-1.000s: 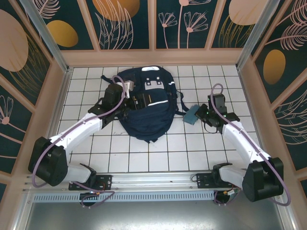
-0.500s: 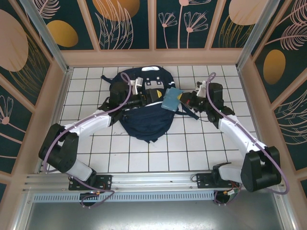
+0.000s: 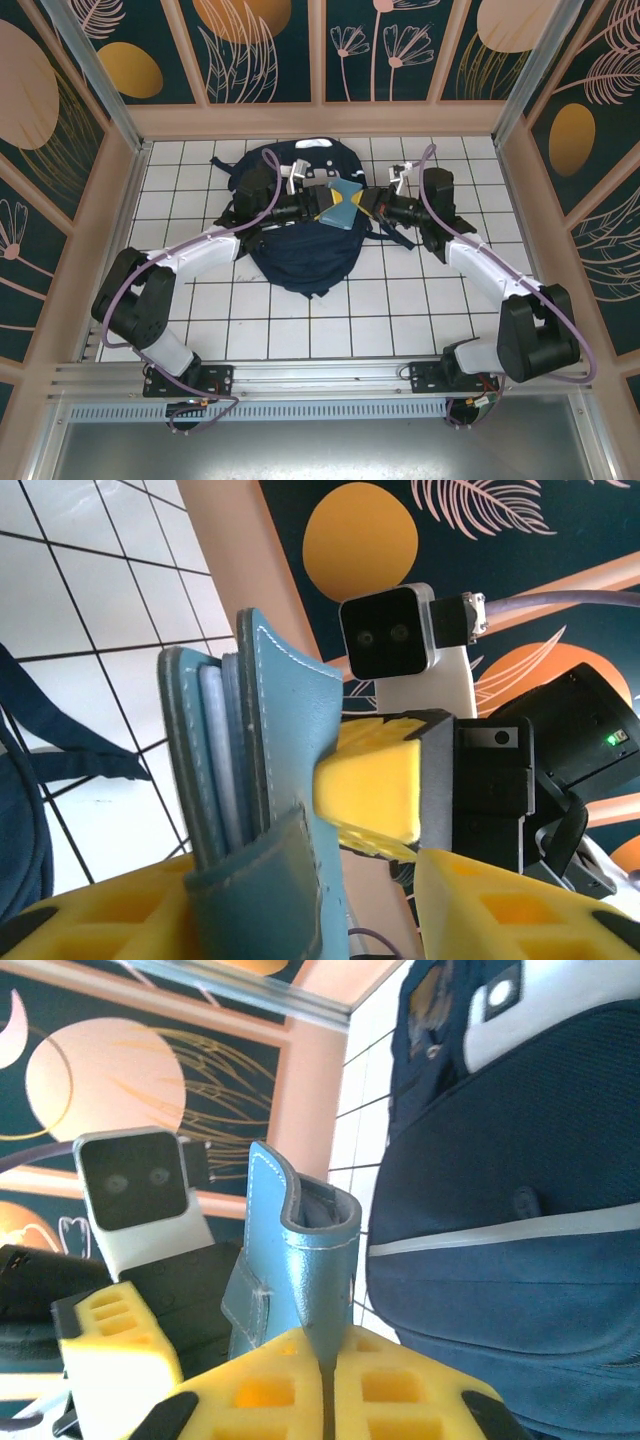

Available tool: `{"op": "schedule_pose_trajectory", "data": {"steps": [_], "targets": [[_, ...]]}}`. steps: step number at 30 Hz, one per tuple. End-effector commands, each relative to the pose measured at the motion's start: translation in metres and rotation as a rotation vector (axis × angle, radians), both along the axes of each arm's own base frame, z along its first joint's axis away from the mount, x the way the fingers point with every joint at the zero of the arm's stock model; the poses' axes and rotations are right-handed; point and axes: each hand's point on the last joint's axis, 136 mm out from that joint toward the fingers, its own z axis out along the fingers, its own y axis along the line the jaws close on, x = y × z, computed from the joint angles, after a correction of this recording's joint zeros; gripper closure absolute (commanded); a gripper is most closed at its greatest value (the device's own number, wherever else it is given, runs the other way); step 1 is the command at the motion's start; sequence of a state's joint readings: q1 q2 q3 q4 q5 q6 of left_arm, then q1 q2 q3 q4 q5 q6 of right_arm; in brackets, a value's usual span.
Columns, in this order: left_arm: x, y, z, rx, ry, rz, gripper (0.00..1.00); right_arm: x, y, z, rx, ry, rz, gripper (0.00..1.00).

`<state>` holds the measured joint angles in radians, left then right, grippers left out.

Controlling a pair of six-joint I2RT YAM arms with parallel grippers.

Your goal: Pack the student bag

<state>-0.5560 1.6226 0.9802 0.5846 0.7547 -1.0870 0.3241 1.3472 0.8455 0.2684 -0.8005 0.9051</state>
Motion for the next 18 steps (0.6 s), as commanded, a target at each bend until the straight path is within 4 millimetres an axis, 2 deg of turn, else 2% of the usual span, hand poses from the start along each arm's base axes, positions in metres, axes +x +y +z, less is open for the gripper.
{"op": "schedule_pose_trajectory", "data": {"steps": [1, 3, 7, 10, 14, 18], "targets": [[-0.002, -0.007, 0.024, -0.057, -0.062, -0.039, 0.59, -0.008, 0.016, 0.026, 0.060, -0.079, 0.103, 0.87], [-0.002, -0.008, 0.026, -0.066, -0.062, -0.042, 0.66, -0.010, 0.020, 0.026, 0.063, -0.080, 0.121, 0.82], [-0.003, -0.007, 0.030, -0.078, -0.064, -0.041, 0.82, -0.009, 0.019, 0.023, 0.045, -0.077, 0.102, 0.53], [-0.003, -0.006, 0.034, -0.098, -0.055, -0.037, 0.84, -0.008, 0.017, 0.020, 0.041, -0.074, 0.091, 0.45], [-0.004, -0.006, 0.040, -0.126, -0.042, -0.034, 0.85, -0.011, 0.021, 0.022, 0.078, -0.076, 0.121, 0.46], [-0.002, -0.004, 0.042, -0.135, -0.031, -0.018, 0.81, -0.016, 0.023, 0.032, 0.116, -0.107, 0.150, 0.59]]}}
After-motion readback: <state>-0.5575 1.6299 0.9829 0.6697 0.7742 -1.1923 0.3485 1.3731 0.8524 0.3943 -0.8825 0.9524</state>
